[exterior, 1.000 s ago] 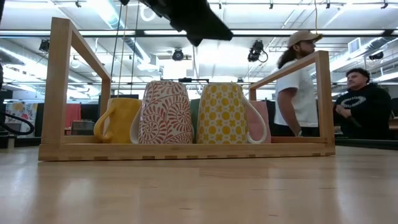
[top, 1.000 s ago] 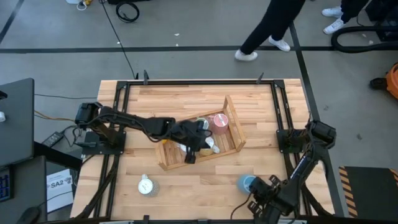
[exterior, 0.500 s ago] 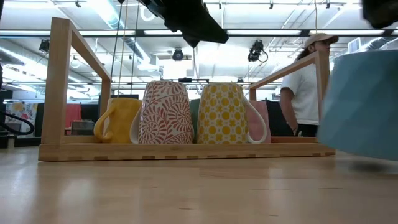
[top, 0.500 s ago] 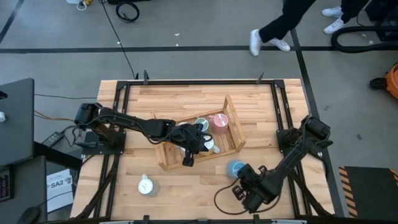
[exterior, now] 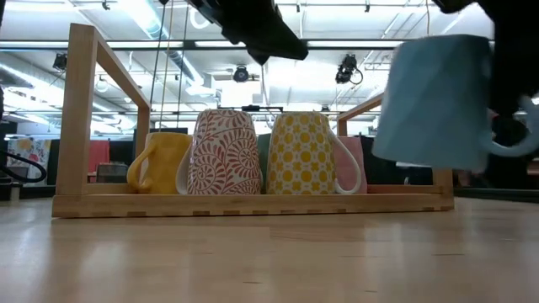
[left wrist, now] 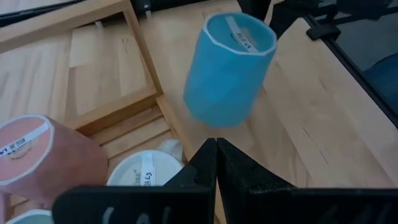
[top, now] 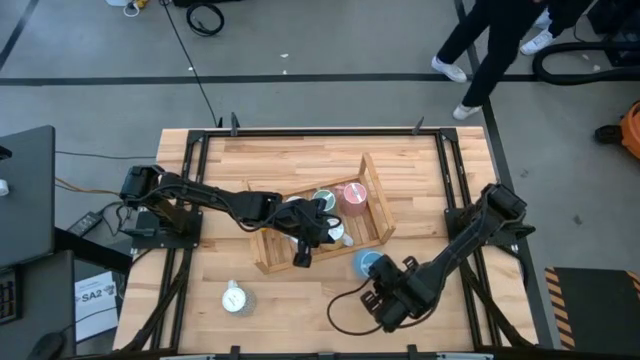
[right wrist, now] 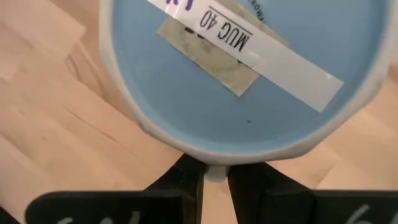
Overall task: Place coffee mugs
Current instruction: Put the blue mug on the shelf
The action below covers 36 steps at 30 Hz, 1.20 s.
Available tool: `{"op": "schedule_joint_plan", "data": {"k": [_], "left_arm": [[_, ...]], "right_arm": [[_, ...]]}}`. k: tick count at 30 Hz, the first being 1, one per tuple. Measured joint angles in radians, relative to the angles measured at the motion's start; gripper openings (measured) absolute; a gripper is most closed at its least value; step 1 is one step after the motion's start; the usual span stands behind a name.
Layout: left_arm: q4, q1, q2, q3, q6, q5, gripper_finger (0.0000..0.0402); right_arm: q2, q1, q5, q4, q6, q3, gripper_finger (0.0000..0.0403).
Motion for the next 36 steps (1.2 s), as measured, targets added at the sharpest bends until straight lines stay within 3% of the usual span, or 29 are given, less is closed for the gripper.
{"op": "schedule_joint_plan", "data": {"k": [17, 36], "left_arm": [[-0.057, 0.0, -0.002, 0.0, -0.024, 0.0, 0.0013], [-0.057, 0.0, -0.002, 0.0, -0.024, 0.0, 0.0013]], "right_arm": [[0.0, -0.14, 0.038, -0.226, -0.128, 0.112, 0.006], [0.0, -0.3, 0.082, -0.226, -0.343, 0.113, 0.006]]}}
